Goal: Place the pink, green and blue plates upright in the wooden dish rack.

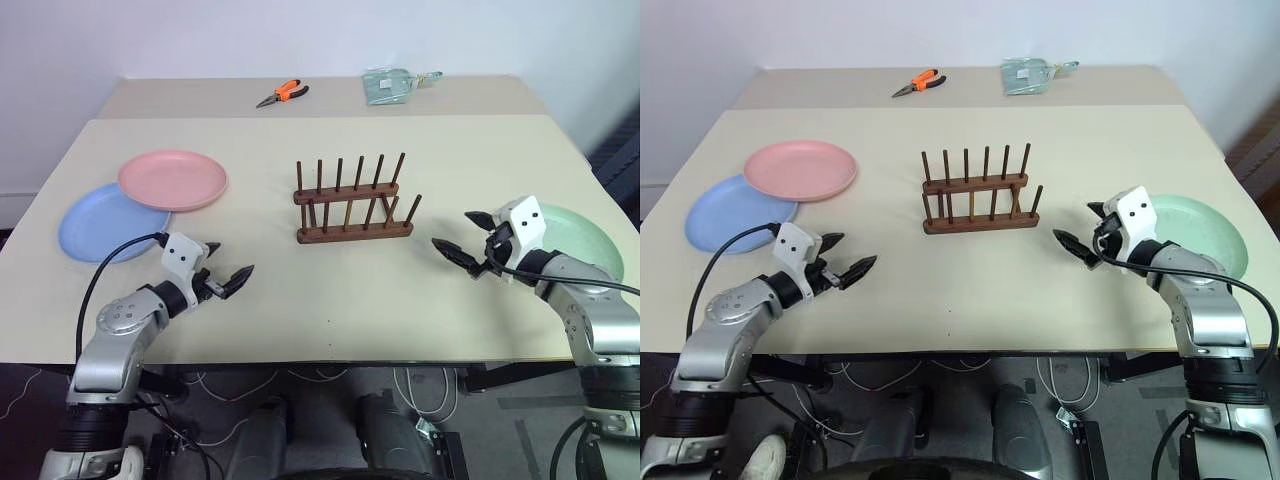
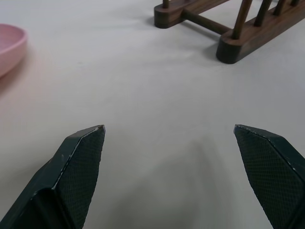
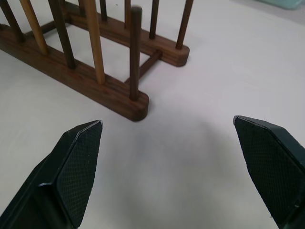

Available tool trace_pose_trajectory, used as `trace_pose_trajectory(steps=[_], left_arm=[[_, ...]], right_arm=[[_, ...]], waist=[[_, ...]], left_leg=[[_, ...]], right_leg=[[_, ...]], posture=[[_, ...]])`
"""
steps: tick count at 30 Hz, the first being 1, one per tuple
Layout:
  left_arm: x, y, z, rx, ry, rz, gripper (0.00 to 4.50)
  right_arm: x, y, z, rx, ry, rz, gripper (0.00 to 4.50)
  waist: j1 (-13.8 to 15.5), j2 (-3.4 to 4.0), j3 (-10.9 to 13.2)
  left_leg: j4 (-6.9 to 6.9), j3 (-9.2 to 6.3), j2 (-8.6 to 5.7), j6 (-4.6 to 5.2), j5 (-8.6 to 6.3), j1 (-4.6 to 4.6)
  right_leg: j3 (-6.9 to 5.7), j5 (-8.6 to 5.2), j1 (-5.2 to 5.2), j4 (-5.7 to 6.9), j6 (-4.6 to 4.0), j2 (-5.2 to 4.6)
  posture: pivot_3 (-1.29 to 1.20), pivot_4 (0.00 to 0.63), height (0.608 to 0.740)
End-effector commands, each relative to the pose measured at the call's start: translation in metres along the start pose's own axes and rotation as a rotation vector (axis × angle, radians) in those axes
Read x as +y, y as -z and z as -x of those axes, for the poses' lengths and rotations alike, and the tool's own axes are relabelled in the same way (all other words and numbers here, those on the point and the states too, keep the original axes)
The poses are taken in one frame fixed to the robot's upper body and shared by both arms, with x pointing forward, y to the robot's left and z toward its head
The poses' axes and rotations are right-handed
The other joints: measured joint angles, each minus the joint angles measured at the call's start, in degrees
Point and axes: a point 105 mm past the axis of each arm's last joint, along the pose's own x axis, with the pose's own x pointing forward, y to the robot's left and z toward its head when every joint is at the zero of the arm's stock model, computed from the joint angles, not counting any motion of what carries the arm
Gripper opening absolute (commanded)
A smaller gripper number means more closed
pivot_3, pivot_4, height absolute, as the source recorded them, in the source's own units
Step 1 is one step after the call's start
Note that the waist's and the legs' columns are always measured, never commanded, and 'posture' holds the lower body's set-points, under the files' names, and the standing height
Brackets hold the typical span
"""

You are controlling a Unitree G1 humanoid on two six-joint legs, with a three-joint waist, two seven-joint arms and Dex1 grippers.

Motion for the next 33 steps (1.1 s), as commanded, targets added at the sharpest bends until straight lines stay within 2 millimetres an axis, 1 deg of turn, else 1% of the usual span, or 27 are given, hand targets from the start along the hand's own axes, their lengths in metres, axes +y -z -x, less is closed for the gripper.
trace_pose_trajectory(steps=[1,5,8,10,12,13,15,17,18,19,21,23,26,29,32,33], left_arm=[[-0.003,-0.014,-0.002,-0.046,0.003,-0.031,4.44],[-0.006,-0.015,-0.004,-0.054,0.015,-0.029,4.44],[-0.012,-0.018,-0.012,-0.052,0.071,-0.034,4.44],[-0.011,-0.018,-0.023,-0.03,0.106,-0.057,4.44],[-0.011,-0.023,-0.036,-0.027,0.151,-0.083,4.44],[-0.012,-0.027,-0.045,-0.032,0.181,-0.089,4.44],[-0.014,-0.031,-0.056,-0.033,0.224,-0.102,4.44],[-0.014,-0.03,-0.06,-0.028,0.247,-0.114,4.44],[-0.017,-0.03,-0.067,-0.017,0.28,-0.131,4.44],[-0.029,-0.029,-0.086,0.006,0.352,-0.158,4.44],[-0.046,-0.03,-0.113,0.044,0.449,-0.202,4.44],[-0.056,-0.033,-0.133,0.061,0.484,-0.196,4.44],[-0.06,-0.035,-0.149,0.081,0.481,-0.186,4.44],[-0.07,-0.035,-0.154,0.077,0.526,-0.149,4.44],[-0.076,-0.028,-0.155,0.097,0.545,-0.169,3.61],[-0.076,-0.026,-0.155,0.101,0.55,-0.177,3.15]], right_arm=[[-0.004,-0.02,-0.005,-0.068,0.012,0.046,4.5],[-0.004,-0.02,-0.009,-0.074,0.01,0.06,4.5],[0.001,-0.016,-0.011,-0.063,-0.015,0.057,4.5],[0.007,-0.013,-0.011,-0.054,-0.045,0.026,4.5],[0.013,-0.013,-0.01,-0.057,-0.061,0.026,4.5],[0.011,-0.014,-0.009,-0.061,-0.039,0.035,4.5],[0.008,-0.014,-0.008,-0.065,-0.004,0.043,4.5],[0.009,-0.014,-0.009,-0.065,0.006,0.044,4.5],[0.01,-0.014,-0.007,-0.068,0.012,0.045,4.5],[0.01,-0.013,-0.002,-0.075,0.029,0.042,4.5],[0.012,-0.012,0.006,-0.082,0.058,0.045,4.5],[0.013,-0.011,0.013,-0.084,0.09,0.042,4.5],[0.018,-0.007,0.022,-0.079,0.125,0.037,4.5],[0.024,-0.004,0.027,-0.071,0.15,0.033,4.5],[0.027,-0.004,0.031,-0.069,0.164,0.026,4.5],[0.028,-0.003,0.031,-0.067,0.165,0.026,4.5]], waist=[[-0.1,0.0,0.0],[0.1,0.0,0.0],[0.3,-0.01,0.0],[0.6,-0.01,0.0],[1.1,-0.01,0.0],[1.2,-0.02,0.0],[1.4,-0.02,0.0],[1.1,-0.01,0.0],[1.2,-0.01,0.0],[1.3,-0.01,0.0],[2.5,0.0,0.0],[2.8,-0.07,0.0],[2.5,-0.09,0.0],[1.5,-0.09,0.0],[1.4,-0.08,0.0],[1.4,-0.08,0.0]], left_leg=[[0.0,0.0,0.0,0.0,0.0,0.0],[0.0,0.0,0.0,0.0,0.0,0.0],[0.01,0.0,-0.01,0.0,0.0,-0.01],[0.02,0.01,-0.02,0.0,0.0,-0.02],[0.04,0.03,-0.03,0.0,0.0,-0.01],[0.04,0.04,-0.04,0.0,0.0,-0.02],[0.04,0.06,-0.04,0.02,-0.01,-0.03],[0.04,0.08,-0.04,0.02,-0.01,-0.04],[0.04,0.08,-0.03,0.03,-0.02,-0.03],[0.03,0.08,-0.03,0.03,-0.02,-0.03],[0.08,0.05,-0.04,0.03,-0.01,-0.04],[0.24,0.07,-0.02,0.06,-0.02,-0.17],[0.74,0.12,-0.03,0.51,-0.32,-0.37],[0.84,0.17,-0.02,0.66,-0.43,-0.39],[0.86,0.17,-0.01,0.66,-0.43,-0.33],[0.89,0.17,-0.01,0.66,-0.43,-0.26]], right_leg=[[0.0,0.0,0.0,0.0,0.0,0.0],[0.0,0.01,0.0,0.0,0.01,0.0],[0.0,0.01,0.0,-0.01,0.01,-0.01],[0.0,0.01,0.0,-0.01,0.01,0.0],[0.0,0.01,0.02,-0.02,0.02,0.0],[0.0,0.02,0.02,-0.03,0.03,0.01],[0.0,0.06,0.02,-0.06,0.1,0.0],[0.0,0.1,0.0,-0.07,0.17,0.0],[0.0,0.1,0.0,-0.06,0.17,0.0],[0.0,0.1,-0.01,-0.04,0.17,0.0],[-0.11,0.1,0.06,-0.02,0.18,0.02],[-0.23,0.11,0.14,-0.14,0.22,0.0],[-0.23,0.2,0.19,-0.17,0.43,-0.03],[-0.22,0.18,0.19,-0.12,0.47,-0.04],[-0.22,0.18,0.21,-0.07,0.47,-0.04],[-0.22,0.18,0.31,-0.09,0.48,-0.04]], posture=[[0.0,0.15,0.732],[0.0,0.15,0.732],[0.0,0.15,0.732],[0.0,0.15,0.732],[0.0,0.15,0.732],[0.0,0.15,0.732],[0.0,0.15,0.732],[0.0,0.15,0.732],[0.0,0.15,0.732],[0.0,0.15,0.732],[0.0,0.15,0.732],[0.0,0.15,0.732],[0.0,0.15,0.732],[0.0,0.15,0.732],[0.0,0.15,0.732],[0.0,0.15,0.732]])
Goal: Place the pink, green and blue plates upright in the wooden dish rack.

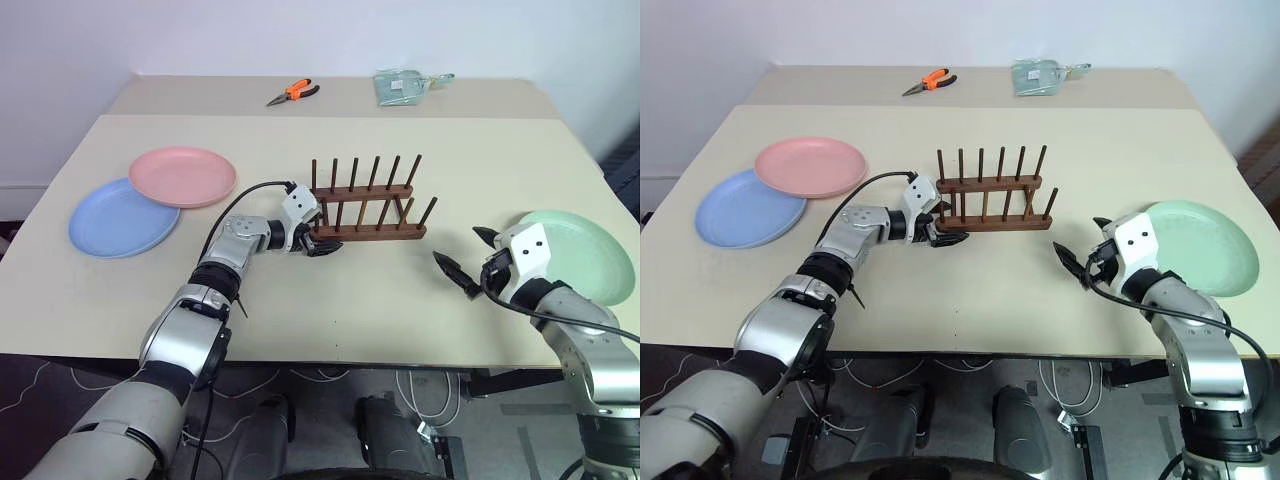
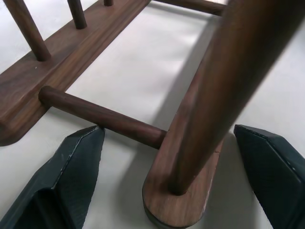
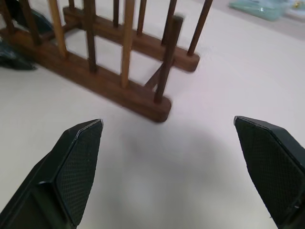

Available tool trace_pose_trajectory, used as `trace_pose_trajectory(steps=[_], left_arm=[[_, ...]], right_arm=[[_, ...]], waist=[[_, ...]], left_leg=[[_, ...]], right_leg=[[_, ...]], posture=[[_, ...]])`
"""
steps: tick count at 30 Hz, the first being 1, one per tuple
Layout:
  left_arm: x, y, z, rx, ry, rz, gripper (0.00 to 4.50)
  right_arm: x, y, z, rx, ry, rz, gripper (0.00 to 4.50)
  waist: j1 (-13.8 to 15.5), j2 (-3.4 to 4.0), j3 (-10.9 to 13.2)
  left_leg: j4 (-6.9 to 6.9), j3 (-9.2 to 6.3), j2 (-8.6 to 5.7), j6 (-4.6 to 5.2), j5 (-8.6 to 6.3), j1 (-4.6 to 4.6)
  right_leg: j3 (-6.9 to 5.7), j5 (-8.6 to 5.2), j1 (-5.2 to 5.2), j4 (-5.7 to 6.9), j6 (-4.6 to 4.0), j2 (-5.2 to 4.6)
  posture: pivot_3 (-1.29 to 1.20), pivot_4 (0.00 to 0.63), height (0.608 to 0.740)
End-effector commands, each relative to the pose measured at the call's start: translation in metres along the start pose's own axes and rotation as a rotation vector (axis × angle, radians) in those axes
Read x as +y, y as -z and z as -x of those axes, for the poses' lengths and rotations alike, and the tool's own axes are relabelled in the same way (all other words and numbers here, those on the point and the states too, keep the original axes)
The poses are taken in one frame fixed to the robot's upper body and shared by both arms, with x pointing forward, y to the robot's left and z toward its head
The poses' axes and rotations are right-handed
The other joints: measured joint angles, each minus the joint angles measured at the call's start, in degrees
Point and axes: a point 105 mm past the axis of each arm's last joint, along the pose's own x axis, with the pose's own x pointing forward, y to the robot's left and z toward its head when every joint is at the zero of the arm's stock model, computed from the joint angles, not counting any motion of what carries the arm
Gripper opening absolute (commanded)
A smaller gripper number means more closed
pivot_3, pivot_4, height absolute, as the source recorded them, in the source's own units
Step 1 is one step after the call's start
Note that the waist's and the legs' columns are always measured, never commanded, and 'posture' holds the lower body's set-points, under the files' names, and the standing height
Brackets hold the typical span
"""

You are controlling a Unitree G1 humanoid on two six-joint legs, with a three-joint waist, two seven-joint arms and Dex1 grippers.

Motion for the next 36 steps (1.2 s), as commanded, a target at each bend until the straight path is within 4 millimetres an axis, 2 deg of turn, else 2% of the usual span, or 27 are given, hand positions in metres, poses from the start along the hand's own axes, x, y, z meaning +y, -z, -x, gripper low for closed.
trace_pose_trajectory(steps=[1,3,5,12,17,18,22,23,24,26,27,29,30,31,34,36], left_arm=[[-0.007,0.009,-0.002,0.035,0.041,-0.021,2.68],[-0.008,0.01,-0.002,0.037,0.048,-0.038,1.55],[-0.011,0.011,-0.001,0.039,0.069,-0.066,0.77],[-0.03,0.009,0.011,-0.008,0.22,-0.203,0.77],[-0.048,0.002,0.031,-0.043,0.351,-0.249,0.77],[-0.049,0.003,0.035,-0.033,0.364,-0.25,1.81],[-0.046,0.011,0.041,0.027,0.336,-0.243,3.7],[-0.04,0.017,0.043,0.055,0.293,-0.237,4.21],[-0.035,0.02,0.045,0.073,0.263,-0.232,4.43],[-0.029,0.026,0.05,0.106,0.221,-0.226,4.43],[-0.027,0.031,0.061,0.126,0.216,-0.207,4.48],[-0.035,0.037,0.083,0.146,0.254,-0.151,3.82],[-0.044,0.037,0.09,0.148,0.294,-0.132,3.59],[-0.054,0.037,0.093,0.15,0.331,-0.126,3.07],[-0.078,0.035,0.093,0.155,0.409,-0.137,1.61],[-0.09,0.032,0.079,0.136,0.399,-0.156,0.7]], right_arm=[[-0.001,-0.018,0.003,-0.061,0.026,0.029,4.5],[-0.001,-0.018,0.002,-0.06,0.025,0.032,4.5],[-0.002,-0.019,-0.001,-0.059,0.021,0.039,4.5],[-0.007,-0.012,0.002,-0.025,0.016,0.049,4.5],[-0.027,-0.001,0.016,0.028,0.07,0.072,4.5],[-0.032,0.001,0.02,0.04,0.086,0.076,4.5],[-0.047,0.009,0.033,0.083,0.115,0.091,4.5],[-0.049,0.011,0.036,0.1,0.105,0.093,4.5],[-0.049,0.013,0.038,0.111,0.096,0.094,4.5],[-0.047,0.015,0.041,0.133,0.068,0.098,4.5],[-0.034,0.016,0.042,0.142,0.0,0.1,4.26],[-0.008,0.018,0.042,0.166,-0.139,0.082,3.64],[0.002,0.02,0.042,0.181,-0.186,0.081,3.22],[0.009,0.022,0.042,0.197,-0.216,0.084,2.7],[0.025,0.029,0.04,0.228,-0.284,0.102,1.19],[0.035,0.033,0.033,0.232,-0.304,0.104,0.18]], waist=[[0.1,0.0,0.0],[0.1,-0.01,0.0],[0.1,-0.01,0.0],[0.1,0.0,0.0],[0.1,0.0,0.0],[0.1,0.01,0.0],[0.1,0.01,0.0],[0.0,0.01,0.0],[0.0,0.01,0.0],[-0.1,0.01,0.0],[-0.2,0.02,0.0],[-0.7,0.04,0.0],[-1.3,0.06,0.0],[-1.6,0.08,-0.1],[-1.5,0.18,-0.1],[-1.0,0.18,-0.1]], left_leg=[[0.02,0.0,0.0,-0.01,0.0,0.03],[0.02,0.0,0.0,-0.01,-0.01,0.06],[0.03,-0.01,0.0,-0.01,-0.01,0.08],[0.0,-0.01,0.0,-0.01,-0.01,0.09],[-0.02,-0.01,0.01,-0.01,-0.01,0.09],[0.0,-0.01,0.01,0.0,-0.01,0.08],[0.0,0.0,0.02,0.0,-0.01,0.08],[0.01,0.0,0.02,0.0,-0.01,0.08],[0.0,0.0,0.02,0.0,-0.01,0.09],[0.0,0.0,0.02,0.0,-0.01,0.1],[0.01,0.0,0.02,0.0,-0.01,0.11],[-0.03,0.01,0.07,0.02,-0.02,0.15],[-0.07,0.02,0.11,0.05,-0.04,0.17],[-0.1,0.01,0.15,0.08,-0.06,0.21],[-0.07,0.02,0.19,0.08,-0.07,0.25],[0.01,0.04,0.17,0.08,-0.08,0.24]], right_leg=[[0.0,0.0,0.05,-0.01,0.01,0.0],[0.0,-0.02,0.11,-0.04,0.02,0.0],[0.0,-0.02,0.13,-0.03,0.03,0.0],[0.0,-0.02,0.12,-0.02,0.02,0.0],[0.01,-0.02,0.12,-0.02,0.01,-0.02],[0.01,-0.02,0.12,-0.02,0.01,-0.02],[0.02,-0.02,0.12,-0.01,0.0,-0.02],[0.02,-0.02,0.12,-0.02,0.01,-0.01],[0.02,-0.02,0.12,-0.01,0.01,-0.01],[0.02,-0.02,0.12,-0.01,0.01,-0.01],[0.02,-0.02,0.13,-0.01,0.01,-0.01],[0.02,-0.03,0.13,0.01,0.01,0.0],[0.03,-0.03,0.12,0.01,0.0,0.03],[0.03,-0.04,0.12,0.04,-0.02,0.05],[0.04,-0.09,0.16,0.06,-0.13,0.04],[0.04,-0.18,0.24,0.0,-0.28,-0.02]], posture=[[0.0,0.15,0.732],[0.0,0.15,0.732],[0.0,0.15,0.732],[0.0,0.15,0.732],[0.0,0.15,0.732],[0.0,0.15,0.732],[0.0,0.15,0.732],[0.0,0.15,0.732],[0.0,0.15,0.732],[0.0,0.15,0.732],[0.0,0.15,0.732],[0.0,0.15,0.732],[0.0,0.15,0.732],[0.0,0.15,0.732],[0.0,0.15,0.732],[0.0,0.15,0.732]])
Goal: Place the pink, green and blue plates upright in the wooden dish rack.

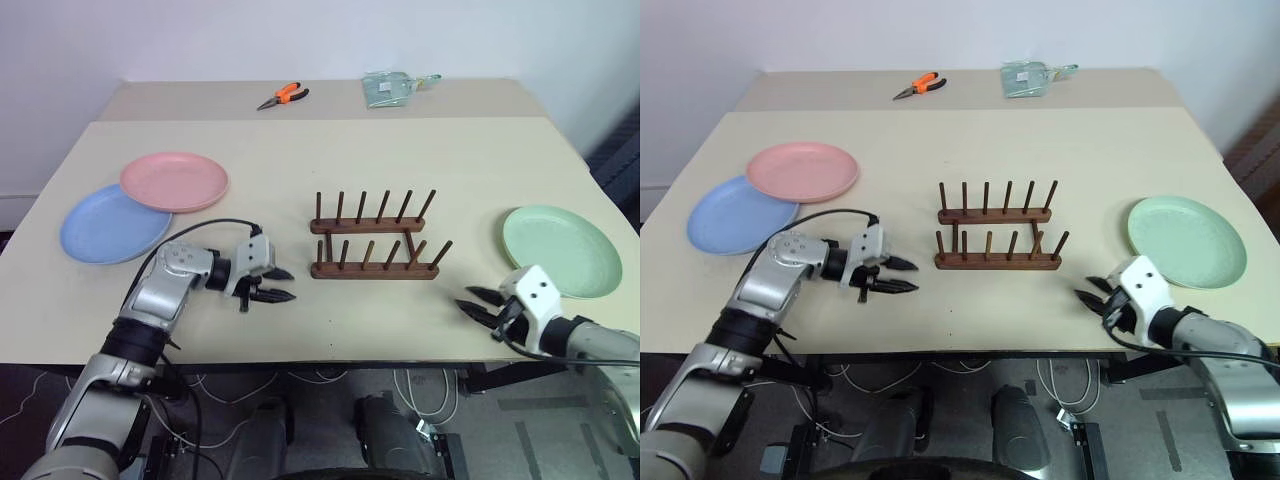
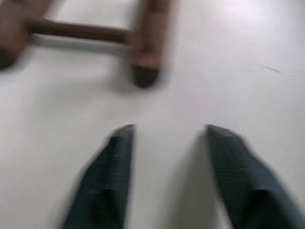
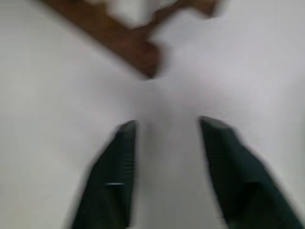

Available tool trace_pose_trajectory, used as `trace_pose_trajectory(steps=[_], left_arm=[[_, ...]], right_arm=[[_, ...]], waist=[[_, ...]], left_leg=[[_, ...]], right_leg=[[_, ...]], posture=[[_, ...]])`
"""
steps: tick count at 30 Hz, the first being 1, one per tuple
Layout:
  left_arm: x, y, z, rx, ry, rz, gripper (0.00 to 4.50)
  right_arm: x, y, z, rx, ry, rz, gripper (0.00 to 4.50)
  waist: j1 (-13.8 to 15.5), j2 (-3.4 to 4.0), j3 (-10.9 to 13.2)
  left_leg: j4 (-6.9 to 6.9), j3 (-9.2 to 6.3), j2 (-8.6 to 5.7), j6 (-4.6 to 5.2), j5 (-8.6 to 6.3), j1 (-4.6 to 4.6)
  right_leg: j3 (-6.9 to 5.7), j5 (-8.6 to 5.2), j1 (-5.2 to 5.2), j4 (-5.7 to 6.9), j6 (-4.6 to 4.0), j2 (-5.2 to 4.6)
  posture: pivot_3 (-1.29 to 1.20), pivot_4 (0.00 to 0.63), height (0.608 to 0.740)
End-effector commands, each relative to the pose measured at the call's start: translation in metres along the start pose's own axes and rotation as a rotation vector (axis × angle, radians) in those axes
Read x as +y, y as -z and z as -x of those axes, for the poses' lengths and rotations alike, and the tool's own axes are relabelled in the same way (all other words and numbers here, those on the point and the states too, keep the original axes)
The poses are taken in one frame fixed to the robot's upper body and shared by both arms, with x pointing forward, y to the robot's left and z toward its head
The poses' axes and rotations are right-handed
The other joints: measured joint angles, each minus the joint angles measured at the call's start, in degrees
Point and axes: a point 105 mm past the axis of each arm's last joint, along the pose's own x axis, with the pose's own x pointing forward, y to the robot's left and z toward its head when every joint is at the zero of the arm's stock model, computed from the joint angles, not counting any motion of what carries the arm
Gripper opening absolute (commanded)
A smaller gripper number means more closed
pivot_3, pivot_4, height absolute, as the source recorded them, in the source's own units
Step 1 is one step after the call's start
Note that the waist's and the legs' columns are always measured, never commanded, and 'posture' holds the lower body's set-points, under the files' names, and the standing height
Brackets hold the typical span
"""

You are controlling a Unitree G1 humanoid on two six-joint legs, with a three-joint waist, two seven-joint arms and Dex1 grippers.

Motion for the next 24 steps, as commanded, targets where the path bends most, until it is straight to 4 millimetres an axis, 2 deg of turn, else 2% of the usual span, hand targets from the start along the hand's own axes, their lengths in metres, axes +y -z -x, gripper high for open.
trace_pose_trajectory(steps=[1,3,6,10,15,21,23,24], left_arm=[[-0.016,-0.013,-0.031,-0.022,0.034,-0.024,0.69],[-0.01,-0.013,-0.044,-0.017,-0.035,-0.014,0.69],[0.008,-0.002,-0.052,0.047,-0.175,-0.037,0.69],[0.026,0.004,-0.056,0.082,-0.292,-0.056,0.69],[0.053,0.006,-0.055,0.082,-0.414,-0.011,0.69],[0.053,0.001,-0.049,0.039,-0.412,-0.015,0.69],[0.049,-0.008,-0.041,-0.008,-0.407,-0.051,0.69],[0.048,-0.016,-0.036,-0.046,-0.411,-0.071,0.93]], right_arm=[[0.011,-0.01,-0.013,-0.015,-0.023,0.065,0.08],[0.016,-0.011,-0.025,-0.016,-0.028,0.079,0.08],[0.008,-0.002,-0.043,0.035,0.042,0.133,0.08],[-0.001,0.001,-0.061,0.061,0.102,0.184,0.08],[-0.018,-0.01,-0.083,0.025,0.163,0.189,0.08],[-0.029,-0.019,-0.083,-0.005,0.169,0.194,0.08],[-0.022,-0.026,-0.074,-0.038,0.1,0.144,0.58],[-0.016,-0.032,-0.069,-0.063,0.062,0.14,0.83]], waist=[[0.9,-0.01,0.0],[1.6,-0.02,0.0],[2.0,-0.08,0.0],[1.6,-0.52,-0.6],[1.2,-0.59,-0.9],[1.2,-0.55,-0.9],[1.0,-0.54,-0.9],[1.0,-0.54,-0.9]], left_leg=[[0.02,0.0,0.0,0.0,0.0,0.0],[0.05,0.03,-0.04,0.0,0.0,-0.03],[0.07,0.02,-0.13,0.0,0.0,-0.05],[0.1,0.05,-0.15,-0.01,0.0,0.11],[0.09,0.05,-0.12,-0.01,0.0,0.28],[0.04,0.06,-0.12,-0.01,0.0,0.25],[0.03,0.06,-0.12,-0.01,0.0,0.24],[0.01,0.06,-0.12,0.0,0.0,0.2]], right_leg=[[0.0,-0.01,0.08,-0.07,-0.02,-0.02],[0.0,-0.02,0.1,-0.16,-0.01,-0.08],[-0.01,-0.02,0.12,-0.18,0.03,-0.12],[-0.02,-0.01,0.26,-0.17,0.01,-0.12],[-0.02,0.0,0.39,-0.15,-0.02,-0.09],[-0.02,0.11,0.3,-0.08,0.21,-0.07],[-0.01,0.11,0.27,-0.06,0.22,-0.07],[-0.01,0.11,0.23,-0.06,0.22,-0.07]], posture=[[0.0,0.15,0.732],[0.0,0.15,0.732],[0.0,0.15,0.732],[0.0,0.15,0.732],[0.0,0.15,0.732],[0.0,0.15,0.732],[0.0,0.15,0.732],[0.0,0.15,0.732]])
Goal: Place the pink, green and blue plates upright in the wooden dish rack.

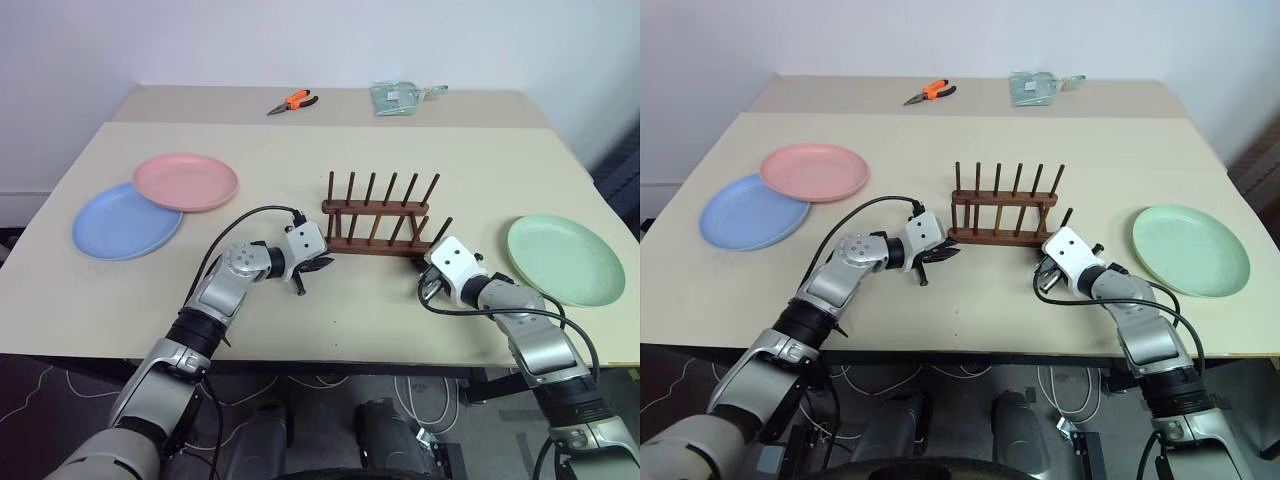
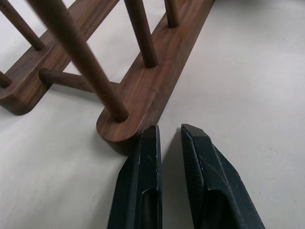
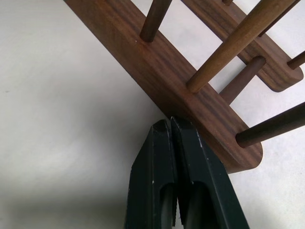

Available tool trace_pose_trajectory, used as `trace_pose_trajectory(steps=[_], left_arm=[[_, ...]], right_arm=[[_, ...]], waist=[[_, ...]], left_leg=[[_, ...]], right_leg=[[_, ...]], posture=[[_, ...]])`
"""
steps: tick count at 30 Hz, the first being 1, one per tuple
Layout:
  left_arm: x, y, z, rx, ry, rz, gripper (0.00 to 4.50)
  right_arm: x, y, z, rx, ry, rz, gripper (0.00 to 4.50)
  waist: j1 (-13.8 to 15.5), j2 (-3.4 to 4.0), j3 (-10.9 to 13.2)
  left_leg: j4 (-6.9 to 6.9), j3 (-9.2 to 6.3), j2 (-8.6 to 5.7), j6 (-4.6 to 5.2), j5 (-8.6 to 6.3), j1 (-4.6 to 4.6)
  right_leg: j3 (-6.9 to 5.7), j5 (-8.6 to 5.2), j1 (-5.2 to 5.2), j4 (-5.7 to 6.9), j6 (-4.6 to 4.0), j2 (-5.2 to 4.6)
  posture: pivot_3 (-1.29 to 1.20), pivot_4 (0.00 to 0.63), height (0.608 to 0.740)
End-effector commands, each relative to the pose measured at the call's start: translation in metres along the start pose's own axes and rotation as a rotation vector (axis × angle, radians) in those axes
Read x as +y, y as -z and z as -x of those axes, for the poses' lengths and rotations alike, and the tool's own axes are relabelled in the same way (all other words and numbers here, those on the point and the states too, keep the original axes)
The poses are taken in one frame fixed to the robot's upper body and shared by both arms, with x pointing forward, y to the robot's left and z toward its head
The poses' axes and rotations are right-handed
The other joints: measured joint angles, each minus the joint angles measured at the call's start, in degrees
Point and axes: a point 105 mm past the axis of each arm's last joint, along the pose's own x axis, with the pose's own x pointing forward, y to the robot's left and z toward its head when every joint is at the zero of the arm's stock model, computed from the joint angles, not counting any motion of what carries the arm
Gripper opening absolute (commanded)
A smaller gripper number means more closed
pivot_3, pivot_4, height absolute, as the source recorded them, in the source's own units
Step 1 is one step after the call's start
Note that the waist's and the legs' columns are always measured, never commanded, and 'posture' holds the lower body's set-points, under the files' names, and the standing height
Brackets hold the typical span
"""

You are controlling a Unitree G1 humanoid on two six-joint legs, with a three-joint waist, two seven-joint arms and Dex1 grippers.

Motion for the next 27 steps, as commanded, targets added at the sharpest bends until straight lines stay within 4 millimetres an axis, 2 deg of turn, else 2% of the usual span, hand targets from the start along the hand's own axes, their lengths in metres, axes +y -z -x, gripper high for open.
trace_pose_trajectory(steps=[1,3,5,7,8,10,11,12,13,14,15,17,19,22,27], left_arm=[[0.008,-0.008,0.026,-0.083,-0.031,0.038,1.23],[0.023,-0.032,0.043,-0.205,-0.094,0.083,1.98],[0.054,-0.043,0.063,-0.254,-0.264,0.122,2.97],[0.087,-0.054,0.09,-0.312,-0.459,0.15,3.88],[0.102,-0.056,0.103,-0.336,-0.546,0.181,4.45],[0.124,-0.058,0.127,-0.379,-0.693,0.248,4.45],[0.143,-0.059,0.152,-0.421,-0.845,0.301,4.45],[0.161,-0.05,0.18,-0.438,-1.01,0.395,4.45],[0.172,-0.037,0.205,-0.42,-1.159,0.468,4.45],[0.177,-0.011,0.229,-0.368,-1.309,0.597,4.45],[0.177,0.01,0.242,-0.339,-1.388,0.723,4.45],[0.172,0.03,0.247,-0.315,-1.424,0.856,4.45],[0.168,0.035,0.241,-0.3,-1.395,0.891,4.45],[0.163,0.039,0.222,-0.313,-1.298,1.002,4.45],[0.161,0.048,0.204,-0.341,-1.224,1.167,4.45]], right_arm=[[0.003,-0.019,0.022,-0.066,-0.091,-0.034,1.3],[0.005,-0.036,0.032,-0.115,-0.125,-0.029,2.21],[0.007,-0.053,0.04,-0.162,-0.146,-0.015,3.29],[0.012,-0.067,0.045,-0.2,-0.175,-0.005,4.17],[0.013,-0.072,0.047,-0.21,-0.186,0.0,4.3],[0.016,-0.078,0.047,-0.222,-0.2,0.006,4.3],[0.018,-0.081,0.047,-0.229,-0.21,0.012,4.3],[0.019,-0.084,0.045,-0.236,-0.214,0.017,4.3],[0.019,-0.085,0.043,-0.238,-0.214,0.02,4.3],[0.019,-0.085,0.041,-0.238,-0.219,0.025,4.3],[0.02,-0.085,0.039,-0.238,-0.222,0.029,4.3],[0.021,-0.089,0.038,-0.253,-0.236,0.033,4.3],[0.022,-0.095,0.038,-0.277,-0.249,0.029,4.3],[0.023,-0.111,0.04,-0.347,-0.277,0.001,4.3],[0.025,-0.115,0.042,-0.366,-0.277,0.002,4.3]], waist=[[0.0,0.01,0.0],[0.0,0.08,0.1],[0.2,0.13,0.2],[0.3,0.09,0.3],[0.3,0.07,0.3],[0.3,0.06,0.3],[0.3,0.06,0.3],[0.3,0.03,0.3],[0.1,-0.04,0.4],[-0.1,-0.07,0.4],[-0.2,-0.06,0.4],[-0.2,-0.05,0.4],[0.3,-0.15,0.4],[1.3,-0.46,0.6],[1.7,-0.58,0.6]], left_leg=[[-0.02,-0.02,0.02,0.0,0.0,-0.02],[-0.04,-0.03,0.05,0.0,-0.01,-0.19],[-0.01,-0.05,0.05,0.0,-0.01,-0.3],[0.04,-0.06,0.05,0.0,-0.01,-0.31],[0.05,-0.07,0.05,0.0,-0.01,-0.31],[0.04,-0.08,0.04,-0.01,-0.02,-0.31],[0.02,-0.08,0.02,-0.01,-0.02,-0.31],[0.02,-0.07,0.0,-0.04,-0.04,-0.3],[0.02,-0.07,0.01,-0.04,-0.04,-0.3],[0.03,-0.08,0.02,-0.04,-0.04,-0.31],[0.02,-0.08,0.03,-0.04,-0.04,-0.3],[-0.02,-0.08,0.04,-0.04,-0.04,-0.24],[-0.01,-0.08,0.02,-0.04,-0.04,-0.25],[0.11,-0.2,-0.05,-0.07,-0.04,-0.31],[0.1,-0.26,-0.06,-0.19,-0.11,-0.33]], right_leg=[[0.0,-0.01,-0.01,0.0,0.02,0.01],[-0.01,-0.01,-0.23,0.03,0.02,0.01],[-0.01,-0.01,-0.35,0.08,0.03,0.01],[-0.01,0.0,-0.33,0.07,0.03,0.01],[-0.02,-0.01,-0.32,0.06,0.04,0.01],[-0.05,-0.02,-0.3,0.01,0.07,0.01],[-0.05,-0.04,-0.28,0.01,0.11,0.0],[-0.05,-0.04,-0.29,0.0,0.12,-0.01],[-0.05,-0.05,-0.3,0.01,0.12,-0.01],[-0.05,-0.04,-0.34,0.04,0.13,0.0],[-0.05,-0.03,-0.36,0.06,0.12,0.04],[-0.05,-0.04,-0.35,0.09,0.14,0.05],[-0.06,-0.04,-0.33,0.09,0.14,0.04],[-0.16,-0.02,-0.2,0.02,0.16,0.01],[-0.27,-0.01,-0.21,-0.01,0.15,-0.04]], posture=[[0.0,0.15,0.732],[0.0,0.15,0.732],[0.0,0.15,0.732],[0.0,0.15,0.732],[0.0,0.15,0.732],[0.0,0.15,0.732],[0.0,0.15,0.732],[0.0,0.15,0.732],[0.0,0.15,0.732],[0.0,0.15,0.732],[0.0,0.15,0.732],[0.0,0.15,0.732],[0.0,0.15,0.732],[0.0,0.15,0.732],[0.0,0.15,0.732]])
